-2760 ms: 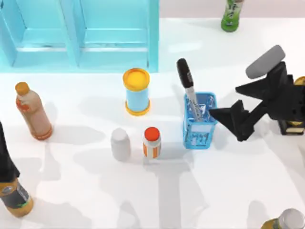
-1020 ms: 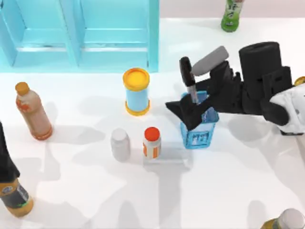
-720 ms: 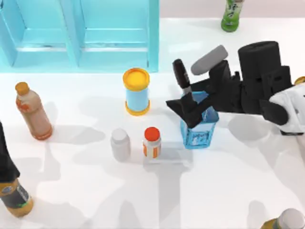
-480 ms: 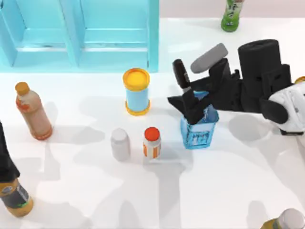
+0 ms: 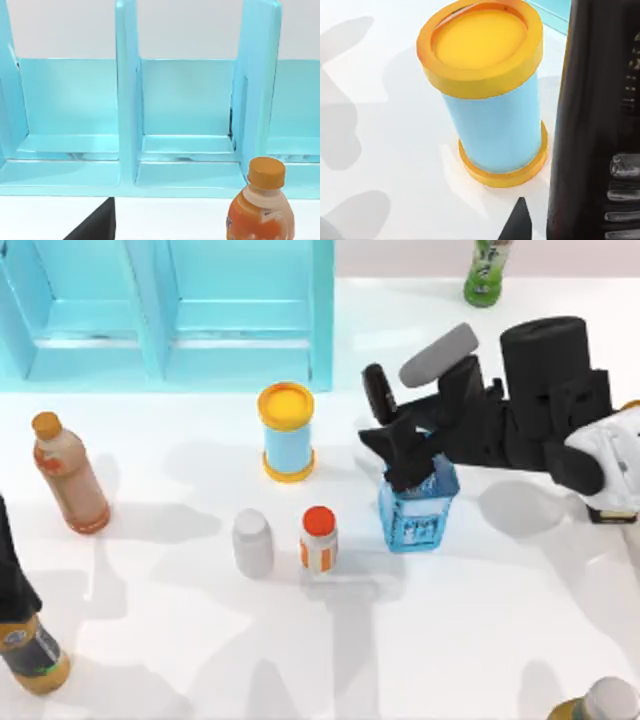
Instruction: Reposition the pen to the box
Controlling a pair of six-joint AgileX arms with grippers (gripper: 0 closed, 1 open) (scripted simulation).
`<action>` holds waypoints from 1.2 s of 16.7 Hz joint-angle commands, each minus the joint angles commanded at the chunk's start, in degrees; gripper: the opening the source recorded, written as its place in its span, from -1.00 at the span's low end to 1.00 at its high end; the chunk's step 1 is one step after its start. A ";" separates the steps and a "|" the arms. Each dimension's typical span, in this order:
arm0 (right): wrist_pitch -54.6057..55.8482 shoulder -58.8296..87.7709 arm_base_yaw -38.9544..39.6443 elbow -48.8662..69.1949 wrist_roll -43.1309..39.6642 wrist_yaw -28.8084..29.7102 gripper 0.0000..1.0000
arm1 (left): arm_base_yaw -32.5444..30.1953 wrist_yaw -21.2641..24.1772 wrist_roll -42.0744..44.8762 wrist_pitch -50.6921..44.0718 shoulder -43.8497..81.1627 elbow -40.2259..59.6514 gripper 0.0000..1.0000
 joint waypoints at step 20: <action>-46.22 -19.99 -24.31 18.16 -19.16 -18.74 -1.00 | 0.00 0.00 0.00 0.00 0.00 0.00 1.00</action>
